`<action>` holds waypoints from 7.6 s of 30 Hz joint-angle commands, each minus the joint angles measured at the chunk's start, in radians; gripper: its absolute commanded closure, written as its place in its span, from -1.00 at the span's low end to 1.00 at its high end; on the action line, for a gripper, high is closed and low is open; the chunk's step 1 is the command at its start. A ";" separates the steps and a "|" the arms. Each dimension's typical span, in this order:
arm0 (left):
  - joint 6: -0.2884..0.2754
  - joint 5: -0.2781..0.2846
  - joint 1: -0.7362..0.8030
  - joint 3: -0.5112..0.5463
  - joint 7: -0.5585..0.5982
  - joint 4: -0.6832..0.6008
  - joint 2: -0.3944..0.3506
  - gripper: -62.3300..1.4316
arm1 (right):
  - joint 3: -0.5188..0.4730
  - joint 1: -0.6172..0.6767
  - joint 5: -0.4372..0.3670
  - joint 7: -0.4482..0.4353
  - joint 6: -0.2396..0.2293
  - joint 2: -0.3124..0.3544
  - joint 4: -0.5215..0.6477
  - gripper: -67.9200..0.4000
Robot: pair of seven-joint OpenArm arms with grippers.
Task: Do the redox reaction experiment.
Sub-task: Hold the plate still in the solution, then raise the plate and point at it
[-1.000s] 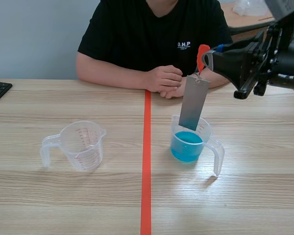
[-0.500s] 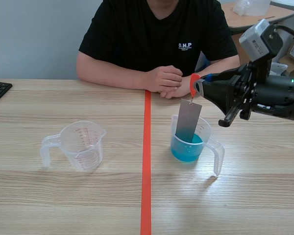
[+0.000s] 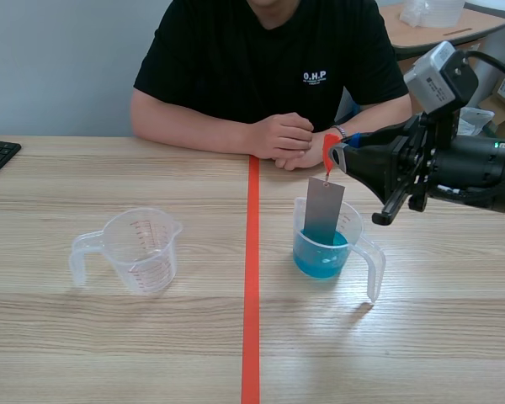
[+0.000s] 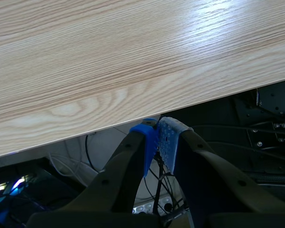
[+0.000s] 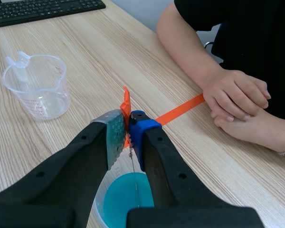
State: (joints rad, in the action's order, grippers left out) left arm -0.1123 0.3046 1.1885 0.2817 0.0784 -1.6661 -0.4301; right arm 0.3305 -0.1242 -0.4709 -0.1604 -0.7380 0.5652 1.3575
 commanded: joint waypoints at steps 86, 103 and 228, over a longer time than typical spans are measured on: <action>-0.010 0.006 0.011 -0.004 0.006 -0.008 0.000 0.81 | -0.261 0.146 -0.336 0.166 -0.008 0.196 0.409 0.94; -0.045 0.007 0.012 -0.004 0.034 -0.008 -0.070 0.81 | -0.261 0.143 -0.375 0.166 -0.008 0.216 0.438 0.94; -0.160 -0.294 -1.698 -1.135 0.157 0.686 0.173 0.81 | -0.261 0.144 -0.378 0.174 -0.008 0.216 0.439 0.94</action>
State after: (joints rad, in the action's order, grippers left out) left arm -0.2810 0.0006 -0.4961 -0.8593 0.2173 -0.9592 -0.2554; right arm 0.0803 0.0364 -0.8356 0.0284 -0.7399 0.7681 1.7794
